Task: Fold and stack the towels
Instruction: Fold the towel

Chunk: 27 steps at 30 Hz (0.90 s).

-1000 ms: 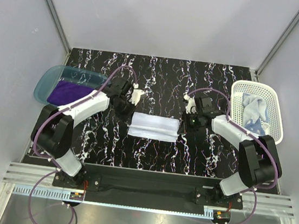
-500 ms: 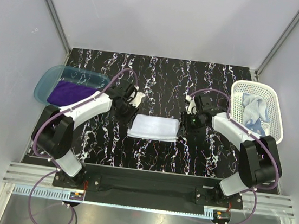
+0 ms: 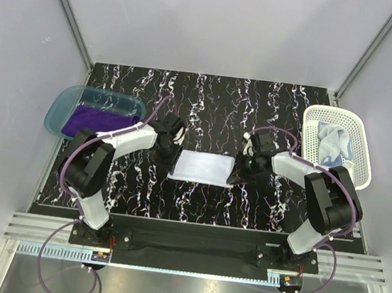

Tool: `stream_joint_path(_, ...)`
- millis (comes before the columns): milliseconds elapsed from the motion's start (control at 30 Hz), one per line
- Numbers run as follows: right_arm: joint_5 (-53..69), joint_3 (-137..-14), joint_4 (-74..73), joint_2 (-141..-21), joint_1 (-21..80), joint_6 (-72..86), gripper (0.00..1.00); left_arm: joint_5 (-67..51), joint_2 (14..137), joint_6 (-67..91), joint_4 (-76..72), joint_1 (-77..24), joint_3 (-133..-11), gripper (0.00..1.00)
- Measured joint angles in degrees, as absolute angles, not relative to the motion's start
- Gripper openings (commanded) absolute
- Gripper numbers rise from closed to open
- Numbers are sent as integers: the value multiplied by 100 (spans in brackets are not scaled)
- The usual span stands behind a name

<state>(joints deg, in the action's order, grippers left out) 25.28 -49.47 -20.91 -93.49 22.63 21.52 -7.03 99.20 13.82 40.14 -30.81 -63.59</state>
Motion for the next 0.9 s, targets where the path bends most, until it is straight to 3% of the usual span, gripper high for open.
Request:
stream_joint_path(400,2053,-4838,-2246,-8761,2283,2272,27,-364,9734,1977,4204,-2836,-6628,52)
stream_joint_path(633,1909,-4840,-2270,-8298,2283,2257,36,-1332,9334,2093,3332,-2003,-6016,56)
stream_joint_path(900,1914,-4840,-2204,-8221,2283,2171,42,-2198,9657,2283,2626,-1964,-5516,59)
